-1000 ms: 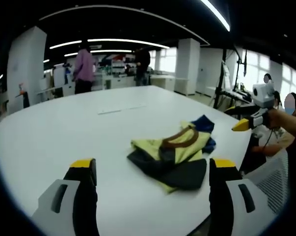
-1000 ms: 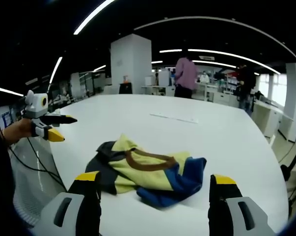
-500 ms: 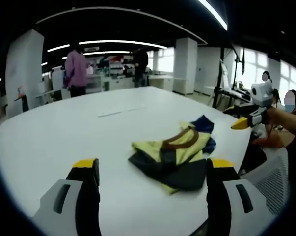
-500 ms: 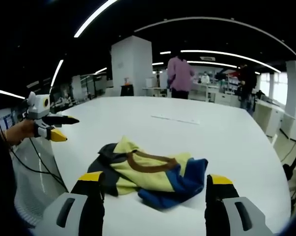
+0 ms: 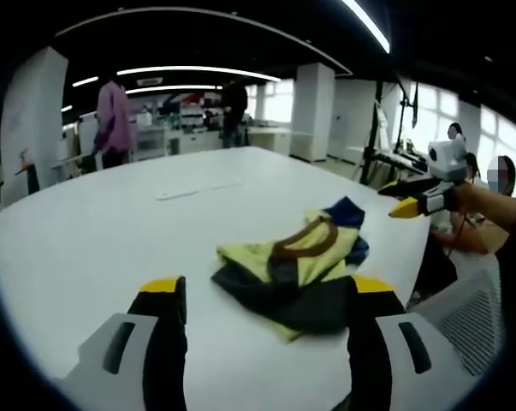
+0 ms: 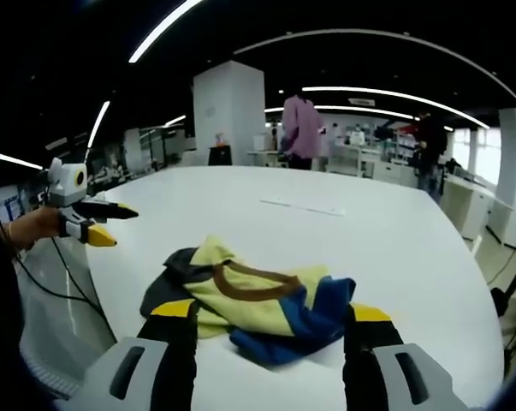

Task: Fold the garment on the visible template until the final outline fits inside the template.

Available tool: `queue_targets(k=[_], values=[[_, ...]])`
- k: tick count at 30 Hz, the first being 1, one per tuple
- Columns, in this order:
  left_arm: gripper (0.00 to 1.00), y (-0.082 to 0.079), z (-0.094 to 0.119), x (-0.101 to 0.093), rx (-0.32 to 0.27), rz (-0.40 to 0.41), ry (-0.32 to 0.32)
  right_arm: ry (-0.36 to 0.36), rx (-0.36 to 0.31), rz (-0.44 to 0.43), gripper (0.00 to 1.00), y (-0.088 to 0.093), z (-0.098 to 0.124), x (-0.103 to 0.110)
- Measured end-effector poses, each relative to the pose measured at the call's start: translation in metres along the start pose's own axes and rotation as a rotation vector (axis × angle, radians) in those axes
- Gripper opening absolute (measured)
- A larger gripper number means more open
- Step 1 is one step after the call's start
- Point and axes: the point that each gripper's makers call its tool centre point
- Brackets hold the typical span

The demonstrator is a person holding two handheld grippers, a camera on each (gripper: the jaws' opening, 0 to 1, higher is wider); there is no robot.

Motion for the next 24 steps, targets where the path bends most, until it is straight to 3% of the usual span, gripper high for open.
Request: queue_targets(k=[13,24], values=[[0.55,0.005,-0.014,-0.005,0.019,0.001,0.059,-0.014,0.050,0.045,0.41,0.009,-0.016,-0.009],[0.42,0.017,-0.038,-0.012,0.077,-0.036,0.105,-0.050,0.137,0.113,0.28,0.021,-0.037,-0.021]])
Point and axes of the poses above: the point that each gripper's makers call its tool centre point, and the gripper's own axes: z roughly backward along the fingers, x roughly to its left, y roughly out of its underside, and after that the axes turned 2 degrees about z, right-handed
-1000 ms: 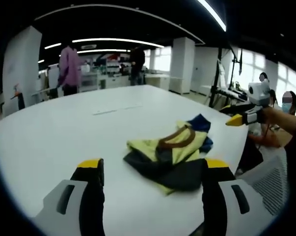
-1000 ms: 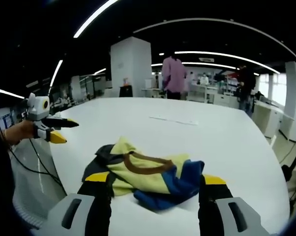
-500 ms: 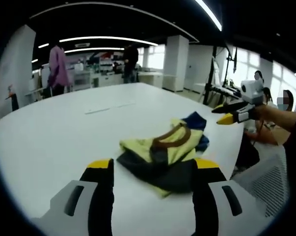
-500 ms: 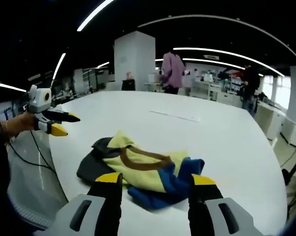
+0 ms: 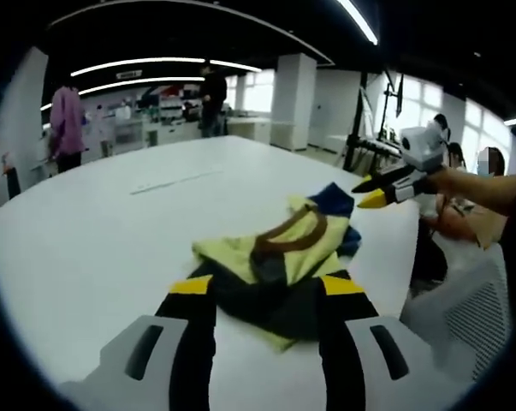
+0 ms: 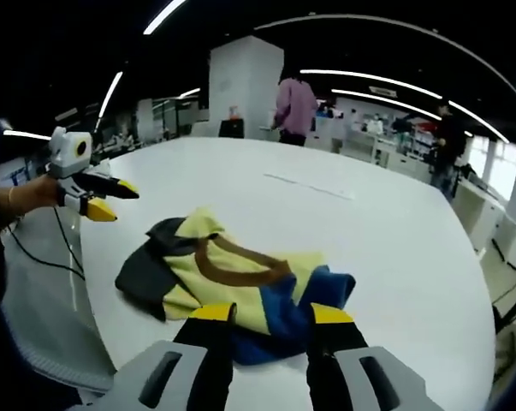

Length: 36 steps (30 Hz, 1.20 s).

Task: Fold the garment on the visible template until the final outline fits inside the template.

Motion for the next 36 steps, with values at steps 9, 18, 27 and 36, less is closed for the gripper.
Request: queue_targets(k=[9,18,27,36], values=[[0.34,0.008,-0.026,-0.003,0.066,-0.048,0.053,-0.039,0.081,0.049,0.25,0.012,-0.019,-0.009],[0.28,0.026,-0.045,-0.002,0.141,-0.084,0.086,-0.078,0.169,0.079,0.21,0.026,-0.032,-0.016],[0.14,0.034,-0.052,0.002,0.146,-0.096,0.074,-0.069,0.231,-0.002,0.06,0.040,-0.035,-0.029],[0.03,0.040,-0.053,0.009,0.161,-0.048,0.048,-0.087,0.220,-0.076,0.00,0.044,-0.033,-0.028]])
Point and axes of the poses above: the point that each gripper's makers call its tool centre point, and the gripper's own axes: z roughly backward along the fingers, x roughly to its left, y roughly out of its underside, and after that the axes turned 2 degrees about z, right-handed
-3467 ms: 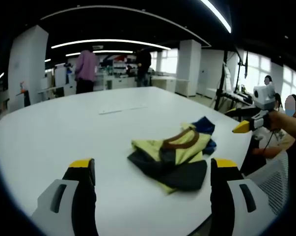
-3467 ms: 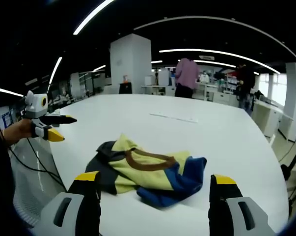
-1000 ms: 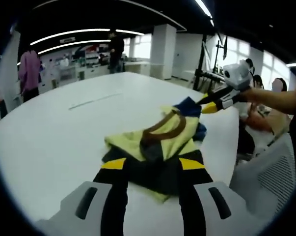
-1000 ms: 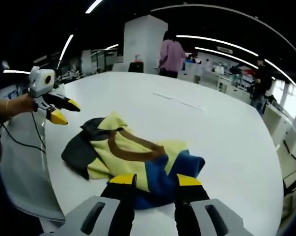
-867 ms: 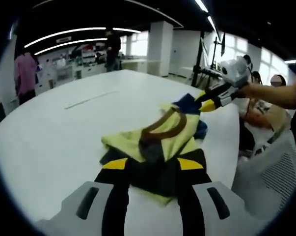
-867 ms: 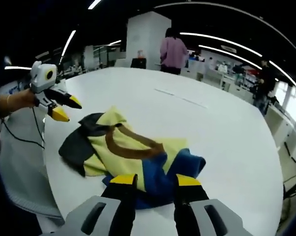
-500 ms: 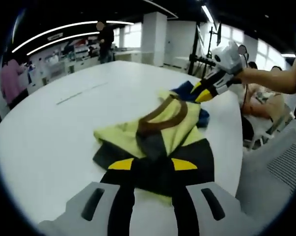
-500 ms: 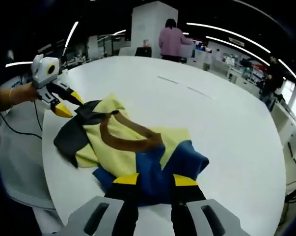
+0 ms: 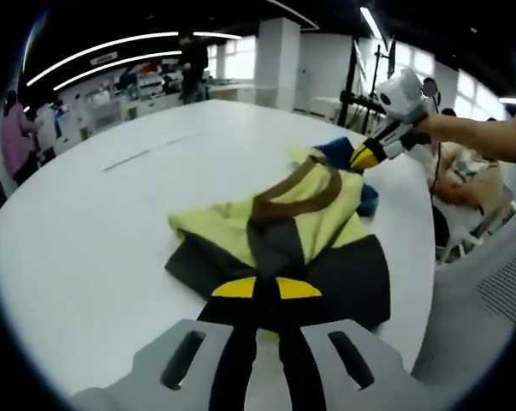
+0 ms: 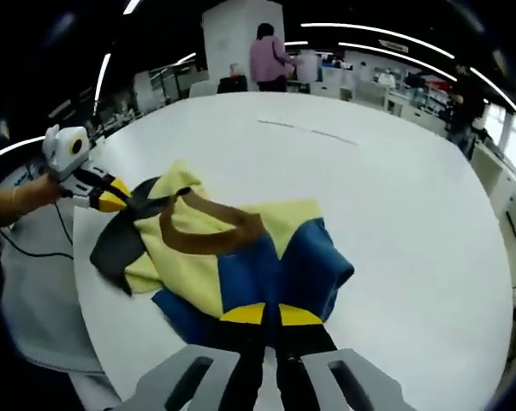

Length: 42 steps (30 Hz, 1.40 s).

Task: Fold the garment on the visible template until the final outline fits inside the template.

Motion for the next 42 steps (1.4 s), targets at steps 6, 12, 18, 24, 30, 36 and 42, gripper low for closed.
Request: queue_targets(k=[6,12,18,24,30,36,42], values=[[0.01,-0.006,0.006,0.001,-0.024,0.006,-0.017,0.005,-0.022,-0.008,0.00,-0.005,0.006,0.002],[0.01,-0.021,0.019,0.002,-0.088,0.065,-0.019,0.018,-0.076,-0.051,0.00,-0.018,0.020,0.001],[0.01,-0.049,0.041,0.011,-0.188,0.084,-0.042,0.014,-0.146,-0.042,0.00,-0.041,0.035,0.006],[0.00,-0.080,0.057,0.023,-0.265,0.085,-0.075,0.039,-0.201,-0.021,0.00,-0.069,0.042,0.005],[0.00,-0.108,0.063,0.040,-0.319,0.086,-0.116,0.045,-0.271,-0.008,0.00,-0.104,0.053,-0.002],[0.00,-0.145,0.068,0.063,-0.421,0.166,-0.153,0.079,-0.347,-0.028,0.00,-0.140,0.055,-0.015],[0.00,-0.161,0.064,0.084,-0.456,0.188,-0.202,0.137,-0.428,-0.061,0.00,-0.173,0.055,-0.033]])
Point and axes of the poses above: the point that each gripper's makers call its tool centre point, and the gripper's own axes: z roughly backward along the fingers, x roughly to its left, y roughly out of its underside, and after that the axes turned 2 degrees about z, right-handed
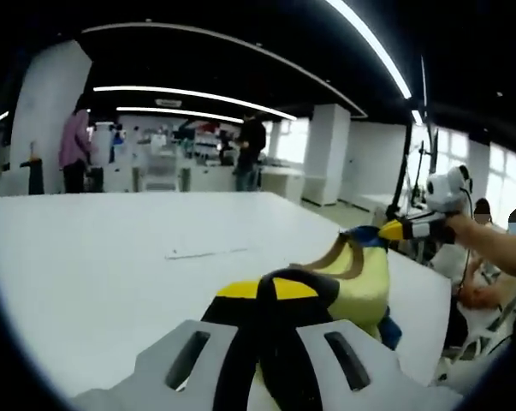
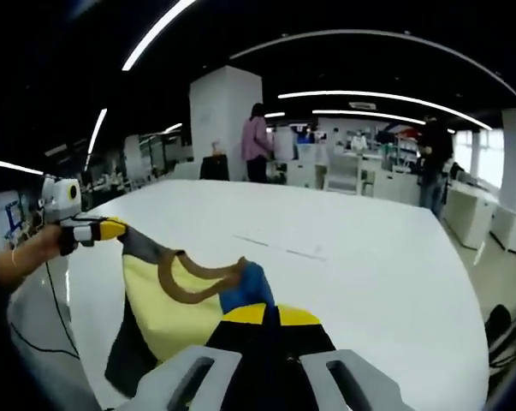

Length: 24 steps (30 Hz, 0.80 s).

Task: Fold the garment on the visible template until the final outline fits inside the template.

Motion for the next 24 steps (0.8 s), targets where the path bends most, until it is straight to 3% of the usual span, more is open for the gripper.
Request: queue_targets(k=[6,10,19,24], values=[[0.00,-0.012,-0.021,0.023,-0.047,0.022,-0.075,0.028,-0.033,-0.001,0.00,-0.013,-0.023,-0.008],[0.00,-0.012,-0.039,0.043,-0.050,0.042,-0.140,0.058,-0.047,-0.002,0.00,-0.016,-0.040,-0.015],[0.00,0.015,-0.086,0.082,0.004,0.050,-0.241,0.152,-0.025,-0.057,0.00,0.002,-0.096,-0.048],[0.00,0.033,-0.106,0.093,0.049,0.034,-0.254,0.180,0.008,-0.054,0.00,0.015,-0.122,-0.060]])
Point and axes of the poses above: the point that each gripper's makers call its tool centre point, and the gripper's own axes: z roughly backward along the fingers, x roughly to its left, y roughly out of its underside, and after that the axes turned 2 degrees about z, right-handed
